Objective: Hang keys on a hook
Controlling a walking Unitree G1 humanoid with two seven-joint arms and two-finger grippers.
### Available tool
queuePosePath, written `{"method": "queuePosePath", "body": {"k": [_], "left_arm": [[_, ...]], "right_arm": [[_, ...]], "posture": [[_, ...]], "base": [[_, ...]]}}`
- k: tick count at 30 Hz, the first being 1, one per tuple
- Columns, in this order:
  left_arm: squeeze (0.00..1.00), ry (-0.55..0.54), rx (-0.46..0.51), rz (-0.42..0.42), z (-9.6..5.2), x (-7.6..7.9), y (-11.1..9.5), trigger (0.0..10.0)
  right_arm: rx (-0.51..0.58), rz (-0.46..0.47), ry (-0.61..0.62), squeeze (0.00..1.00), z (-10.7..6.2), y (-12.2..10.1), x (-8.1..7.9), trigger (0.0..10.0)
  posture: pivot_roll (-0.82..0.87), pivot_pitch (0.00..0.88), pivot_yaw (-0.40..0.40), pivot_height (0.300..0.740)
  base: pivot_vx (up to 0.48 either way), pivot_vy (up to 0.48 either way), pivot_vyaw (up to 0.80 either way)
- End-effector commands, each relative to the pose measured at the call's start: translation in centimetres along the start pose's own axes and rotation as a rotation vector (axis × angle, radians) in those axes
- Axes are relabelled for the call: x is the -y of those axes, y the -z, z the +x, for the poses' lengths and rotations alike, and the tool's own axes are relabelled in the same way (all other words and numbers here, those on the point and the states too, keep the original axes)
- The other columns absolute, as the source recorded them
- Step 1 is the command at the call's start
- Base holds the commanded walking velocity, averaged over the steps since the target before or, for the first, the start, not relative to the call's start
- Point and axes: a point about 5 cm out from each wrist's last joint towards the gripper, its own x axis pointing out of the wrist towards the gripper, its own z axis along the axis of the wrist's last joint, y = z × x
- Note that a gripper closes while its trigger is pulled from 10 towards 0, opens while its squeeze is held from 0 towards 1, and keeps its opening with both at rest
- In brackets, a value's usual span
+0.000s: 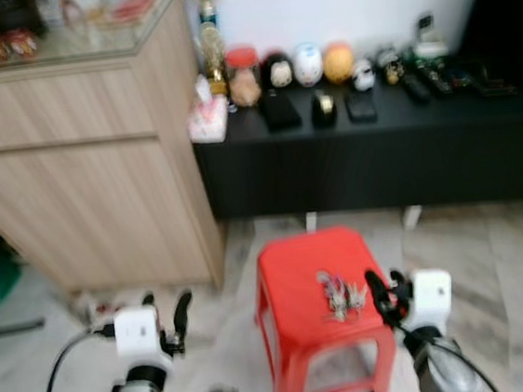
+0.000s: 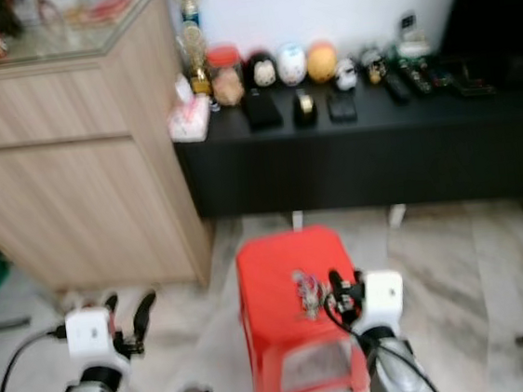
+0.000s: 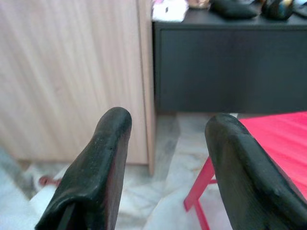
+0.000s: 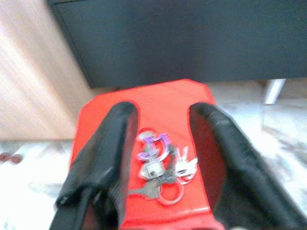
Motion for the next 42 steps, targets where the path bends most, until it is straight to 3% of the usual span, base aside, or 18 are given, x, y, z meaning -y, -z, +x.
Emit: {"method": "queuePosePath", "body": {"k": [1,11,16,34,42], "left_arm": [[0.0,0.008,0.013,0.004,0.27,0.18,-0.39,10.0],[0.0,0.021,0.0,-0.008,0.49,0.53,-0.15,10.0],[0.0,0.022,-0.001,-0.01,0.54,0.57,-0.14,10.0],[0.0,0.042,-0.013,-0.016,0.75,0.89,-0.15,10.0],[0.0,0.046,-0.006,-0.013,0.78,0.92,-0.23,10.0]], "right_arm": [[-0.003,0.001,0.014,0.0,-0.05,0.03,0.4,10.0],[-0.026,-0.009,0.025,0.0,0.2,0.39,0.62,10.0],[-0.025,-0.01,0.02,0.0,0.25,0.43,0.58,10.0],[-0.021,-0.008,0.017,0.0,0.25,0.61,0.61,10.0],[-0.036,-0.064,0.017,0.0,0.23,0.78,0.72,10.0]], "posture": [[-0.04,0.004,-0.026,0.645],[-0.05,0.001,-0.027,0.645],[-0.05,0.0,-0.028,0.618],[-0.05,0.003,-0.027,0.618],[-0.04,0.003,-0.028,0.618]], "base": [[0.0,0.0,0.0],[0.0,0.0,0.0],[0.0,0.0,0.0],[0.0,0.0,0.0],[0.133,0.0,0.2]]}}
